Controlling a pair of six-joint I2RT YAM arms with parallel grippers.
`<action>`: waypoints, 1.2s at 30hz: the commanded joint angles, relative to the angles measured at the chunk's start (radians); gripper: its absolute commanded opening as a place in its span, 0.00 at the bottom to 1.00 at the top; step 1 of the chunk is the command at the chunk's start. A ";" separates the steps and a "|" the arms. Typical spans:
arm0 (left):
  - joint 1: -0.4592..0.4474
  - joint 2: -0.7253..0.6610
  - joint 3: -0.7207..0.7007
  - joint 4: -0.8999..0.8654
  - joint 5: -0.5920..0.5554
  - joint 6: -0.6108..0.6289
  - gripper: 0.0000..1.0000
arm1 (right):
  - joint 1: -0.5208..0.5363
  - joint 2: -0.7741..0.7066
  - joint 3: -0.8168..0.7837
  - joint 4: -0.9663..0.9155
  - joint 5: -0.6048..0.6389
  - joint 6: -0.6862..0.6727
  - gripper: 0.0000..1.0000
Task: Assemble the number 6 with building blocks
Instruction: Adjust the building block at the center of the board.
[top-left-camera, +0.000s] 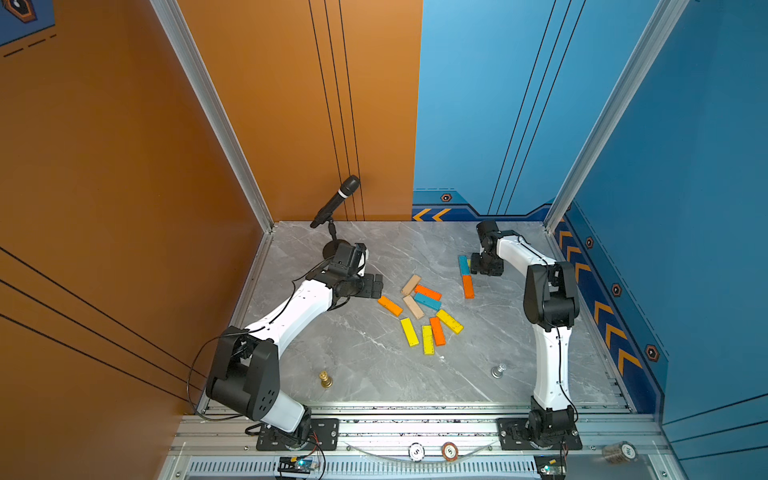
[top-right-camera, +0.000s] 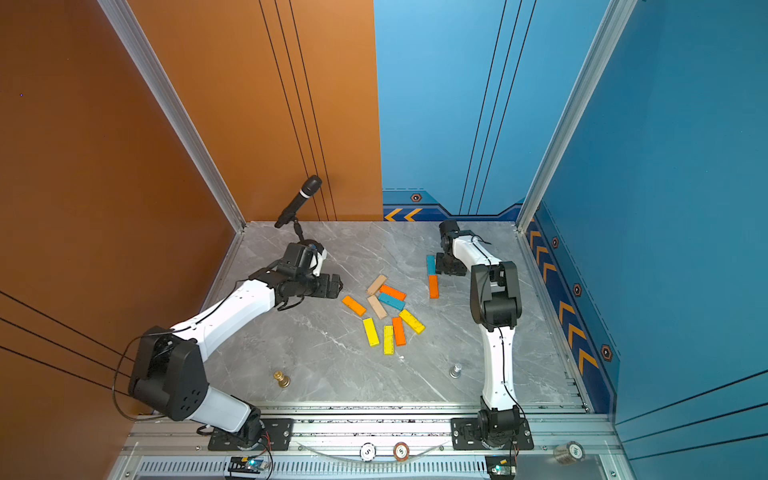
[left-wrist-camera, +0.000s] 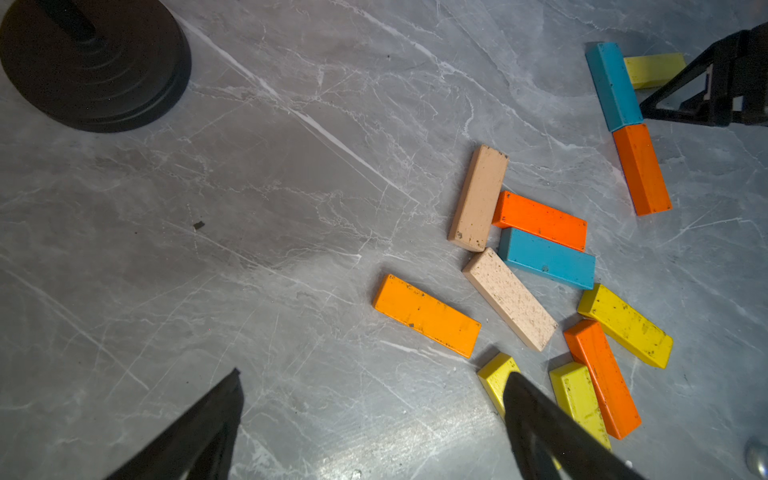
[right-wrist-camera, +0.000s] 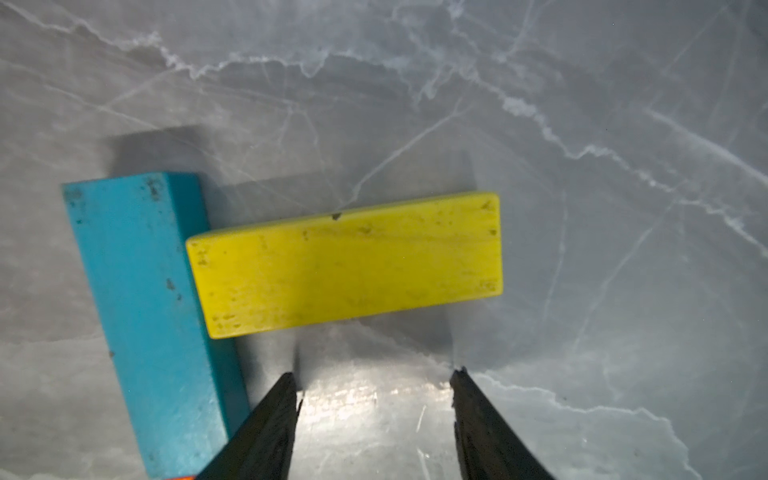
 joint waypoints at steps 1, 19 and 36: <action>0.011 0.001 0.036 -0.030 0.006 0.013 0.98 | 0.007 0.025 0.031 -0.040 0.032 -0.016 0.60; 0.011 0.001 0.036 -0.030 0.009 0.016 0.98 | 0.001 0.079 0.076 -0.043 0.003 -0.028 0.60; 0.011 0.009 0.039 -0.029 0.015 0.016 0.98 | -0.013 0.115 0.103 -0.048 -0.036 -0.067 0.60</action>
